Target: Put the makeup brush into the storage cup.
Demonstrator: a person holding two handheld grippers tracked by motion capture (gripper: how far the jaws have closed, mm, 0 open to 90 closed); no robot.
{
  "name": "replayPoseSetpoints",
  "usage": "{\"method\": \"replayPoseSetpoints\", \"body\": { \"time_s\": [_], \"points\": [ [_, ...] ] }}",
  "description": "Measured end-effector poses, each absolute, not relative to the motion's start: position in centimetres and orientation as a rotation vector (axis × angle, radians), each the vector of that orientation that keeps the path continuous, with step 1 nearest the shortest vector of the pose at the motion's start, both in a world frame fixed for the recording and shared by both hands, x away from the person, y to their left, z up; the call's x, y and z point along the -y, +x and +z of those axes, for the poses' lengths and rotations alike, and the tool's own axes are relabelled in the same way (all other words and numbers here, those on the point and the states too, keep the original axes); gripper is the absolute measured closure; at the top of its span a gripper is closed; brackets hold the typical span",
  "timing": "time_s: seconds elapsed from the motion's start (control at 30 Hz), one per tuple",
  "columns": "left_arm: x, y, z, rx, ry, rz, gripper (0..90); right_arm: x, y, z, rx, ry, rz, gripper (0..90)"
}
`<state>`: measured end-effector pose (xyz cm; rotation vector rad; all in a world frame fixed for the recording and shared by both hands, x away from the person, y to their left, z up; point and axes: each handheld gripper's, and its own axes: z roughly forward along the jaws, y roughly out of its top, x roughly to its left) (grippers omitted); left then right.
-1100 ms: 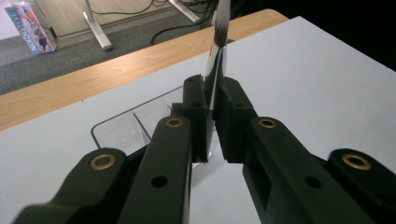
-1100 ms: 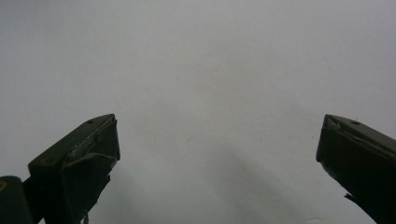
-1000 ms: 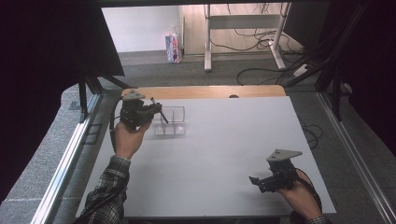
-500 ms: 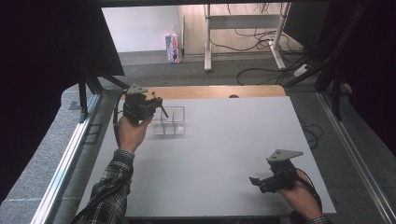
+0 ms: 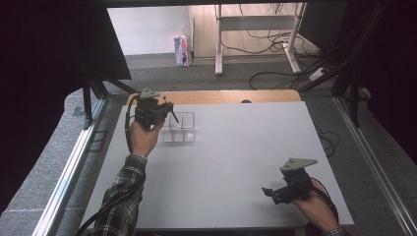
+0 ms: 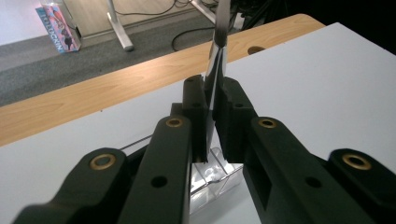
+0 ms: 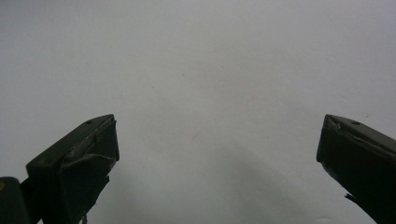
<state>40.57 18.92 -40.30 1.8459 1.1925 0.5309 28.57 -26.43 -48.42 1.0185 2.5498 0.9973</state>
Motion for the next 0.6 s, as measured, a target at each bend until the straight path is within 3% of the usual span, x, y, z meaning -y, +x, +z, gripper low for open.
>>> {"method": "replayPoseSetpoints", "body": {
  "time_s": [0.6],
  "points": [
    [-17.9, 41.4, -42.6, -1.212, 1.900, 0.519, 83.0, 26.0, 28.4, -48.7, -2.601, 0.976, 0.978, 0.0]
  ]
}}
